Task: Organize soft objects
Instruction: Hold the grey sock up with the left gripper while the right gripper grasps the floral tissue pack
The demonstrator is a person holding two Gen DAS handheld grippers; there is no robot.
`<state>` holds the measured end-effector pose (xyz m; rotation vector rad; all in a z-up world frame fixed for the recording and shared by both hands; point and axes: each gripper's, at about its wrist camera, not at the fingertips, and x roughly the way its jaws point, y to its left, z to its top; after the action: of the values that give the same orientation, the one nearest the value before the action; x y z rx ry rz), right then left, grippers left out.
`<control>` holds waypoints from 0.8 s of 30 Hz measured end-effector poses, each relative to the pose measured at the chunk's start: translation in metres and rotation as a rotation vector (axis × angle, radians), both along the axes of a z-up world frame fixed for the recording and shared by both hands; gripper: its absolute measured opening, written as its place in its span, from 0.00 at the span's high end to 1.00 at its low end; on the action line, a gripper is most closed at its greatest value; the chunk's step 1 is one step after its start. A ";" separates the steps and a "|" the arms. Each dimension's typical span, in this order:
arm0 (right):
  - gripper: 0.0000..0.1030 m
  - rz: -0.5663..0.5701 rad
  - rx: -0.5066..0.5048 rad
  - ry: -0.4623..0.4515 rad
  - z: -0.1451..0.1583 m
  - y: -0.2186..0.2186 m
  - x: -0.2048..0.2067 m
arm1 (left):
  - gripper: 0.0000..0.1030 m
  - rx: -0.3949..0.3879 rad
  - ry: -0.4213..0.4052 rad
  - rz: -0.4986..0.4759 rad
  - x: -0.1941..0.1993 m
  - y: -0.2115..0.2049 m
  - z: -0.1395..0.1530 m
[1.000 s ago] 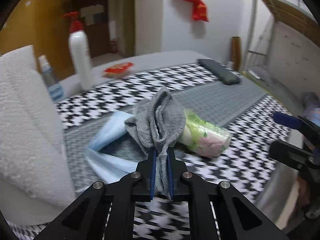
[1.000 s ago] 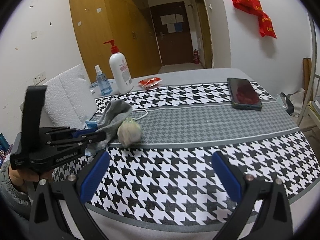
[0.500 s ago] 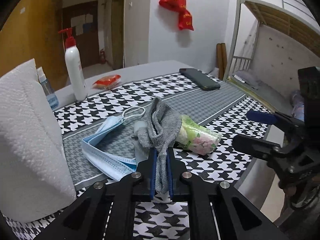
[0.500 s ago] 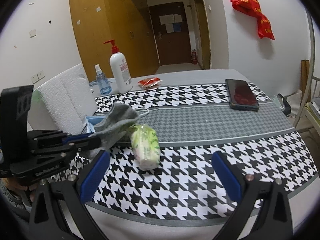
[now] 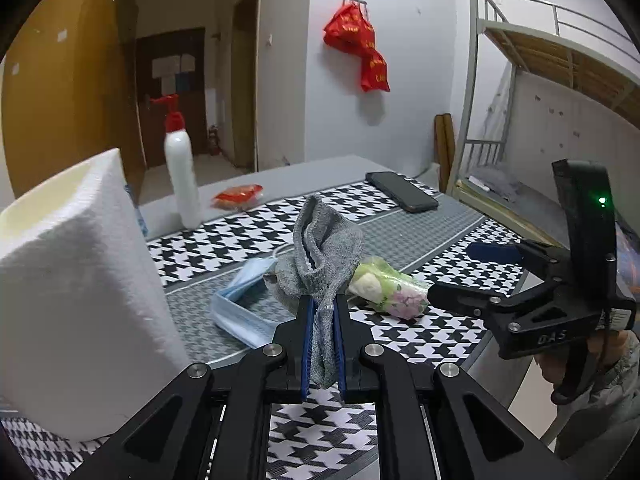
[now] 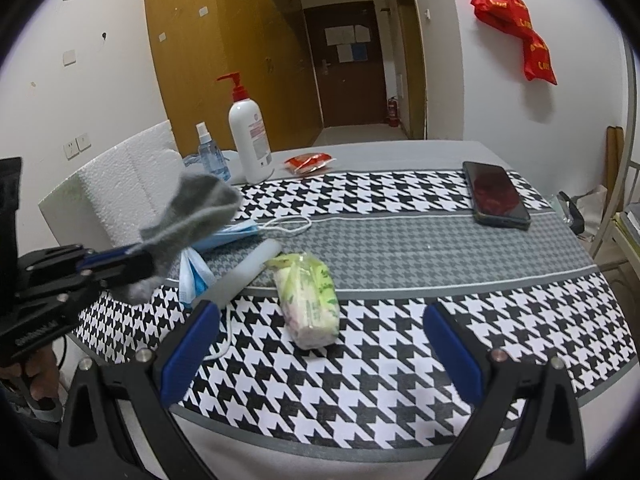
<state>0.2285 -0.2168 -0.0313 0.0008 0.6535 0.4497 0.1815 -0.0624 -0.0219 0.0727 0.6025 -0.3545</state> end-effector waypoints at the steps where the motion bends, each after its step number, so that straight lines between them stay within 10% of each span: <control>1: 0.00 0.004 -0.003 0.001 0.000 0.002 0.001 | 0.90 0.000 -0.003 0.007 -0.001 0.002 0.000; 24: 0.01 0.069 -0.078 0.064 -0.018 0.033 0.035 | 0.90 0.002 0.026 0.067 0.008 0.012 -0.017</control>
<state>0.2632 -0.1834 -0.0489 -0.0822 0.7353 0.4920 0.1892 -0.0508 -0.0388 0.0495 0.6298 -0.2904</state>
